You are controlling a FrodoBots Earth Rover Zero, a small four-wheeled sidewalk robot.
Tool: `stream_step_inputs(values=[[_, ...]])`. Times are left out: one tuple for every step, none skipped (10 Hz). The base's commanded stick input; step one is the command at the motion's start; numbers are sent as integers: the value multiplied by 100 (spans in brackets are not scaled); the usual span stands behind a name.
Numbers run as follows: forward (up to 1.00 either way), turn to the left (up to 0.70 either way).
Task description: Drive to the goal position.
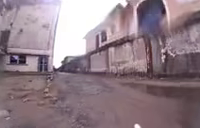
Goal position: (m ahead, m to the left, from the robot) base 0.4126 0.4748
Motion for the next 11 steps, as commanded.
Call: stream_step_inputs(values=[[50,23],[50,23],[50,23],[50,23],[50,23],[50,23],[50,23],[50,23],[50,23],[50,23],[50,23]])
